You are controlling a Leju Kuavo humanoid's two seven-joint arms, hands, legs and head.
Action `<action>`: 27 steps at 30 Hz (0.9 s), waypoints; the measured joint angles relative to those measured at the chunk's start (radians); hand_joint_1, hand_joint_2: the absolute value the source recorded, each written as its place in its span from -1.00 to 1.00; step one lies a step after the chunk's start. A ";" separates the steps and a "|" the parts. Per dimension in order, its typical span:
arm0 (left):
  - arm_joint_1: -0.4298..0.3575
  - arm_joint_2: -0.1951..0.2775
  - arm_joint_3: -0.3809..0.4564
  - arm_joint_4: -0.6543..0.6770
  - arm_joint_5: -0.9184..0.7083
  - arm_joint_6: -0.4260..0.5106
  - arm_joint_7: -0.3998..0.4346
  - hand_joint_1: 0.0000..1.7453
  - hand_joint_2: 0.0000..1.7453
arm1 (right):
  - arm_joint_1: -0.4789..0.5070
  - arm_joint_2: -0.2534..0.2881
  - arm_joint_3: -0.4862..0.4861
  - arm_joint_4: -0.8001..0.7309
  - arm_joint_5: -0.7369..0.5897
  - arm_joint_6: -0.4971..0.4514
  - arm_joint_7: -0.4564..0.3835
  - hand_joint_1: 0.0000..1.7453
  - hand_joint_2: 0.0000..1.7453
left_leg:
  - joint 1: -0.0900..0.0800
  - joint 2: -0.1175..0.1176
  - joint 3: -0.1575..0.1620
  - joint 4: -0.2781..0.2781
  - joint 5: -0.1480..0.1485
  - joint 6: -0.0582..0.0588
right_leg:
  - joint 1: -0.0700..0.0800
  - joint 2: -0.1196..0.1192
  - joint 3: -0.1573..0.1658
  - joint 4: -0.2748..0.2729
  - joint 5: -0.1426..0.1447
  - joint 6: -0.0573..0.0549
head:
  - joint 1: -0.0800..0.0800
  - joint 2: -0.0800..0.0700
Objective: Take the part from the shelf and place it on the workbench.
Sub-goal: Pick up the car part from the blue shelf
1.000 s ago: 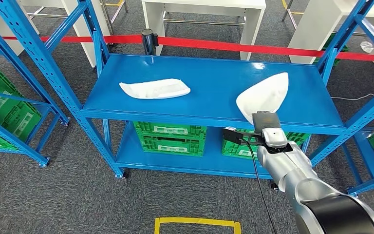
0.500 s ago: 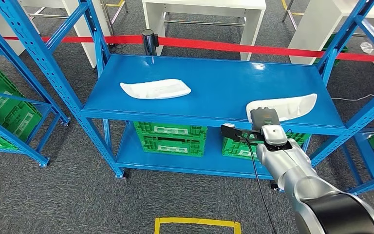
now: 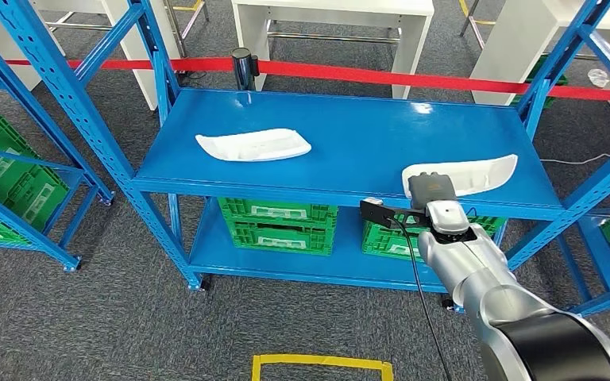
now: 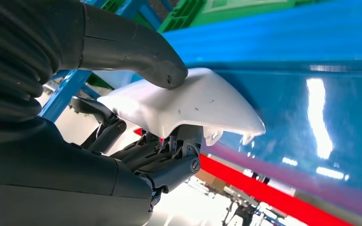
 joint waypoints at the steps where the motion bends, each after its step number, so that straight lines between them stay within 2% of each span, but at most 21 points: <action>1: 0.000 -0.001 0.002 0.000 0.002 0.004 -0.006 -1.00 -1.00 | -0.003 0.000 -0.003 0.000 -0.006 -0.017 -0.001 1.00 1.00 | 0.000 0.000 0.000 0.000 0.000 0.000 | 0.000 0.000 0.000 0.000 0.000 0.000 | 0.000 0.000; 5: 0.000 -0.010 0.009 0.000 0.007 0.017 -0.016 -1.00 -1.00 | -0.027 0.002 -0.016 -0.001 -0.020 -0.065 -0.008 1.00 1.00 | 0.000 0.000 0.000 0.000 0.000 0.000 | 0.000 0.000 0.000 0.000 0.000 0.000 | 0.000 0.000; 20: -0.001 -0.020 0.015 0.000 0.007 0.020 -0.016 -1.00 -1.00 | -0.044 0.003 -0.032 -0.004 -0.024 -0.081 -0.012 1.00 1.00 | 0.000 0.000 0.000 -0.001 0.000 0.000 | 0.000 0.000 -0.001 0.000 0.000 0.000 | 0.000 0.000; 27: -0.005 -0.027 0.020 0.000 0.005 0.020 -0.012 -1.00 -1.00 | -0.066 0.005 -0.036 -0.018 -0.026 -0.175 -0.052 1.00 1.00 | 0.000 0.000 0.000 -0.001 0.000 0.000 | 0.000 0.000 -0.001 0.000 0.000 0.000 | 0.000 0.000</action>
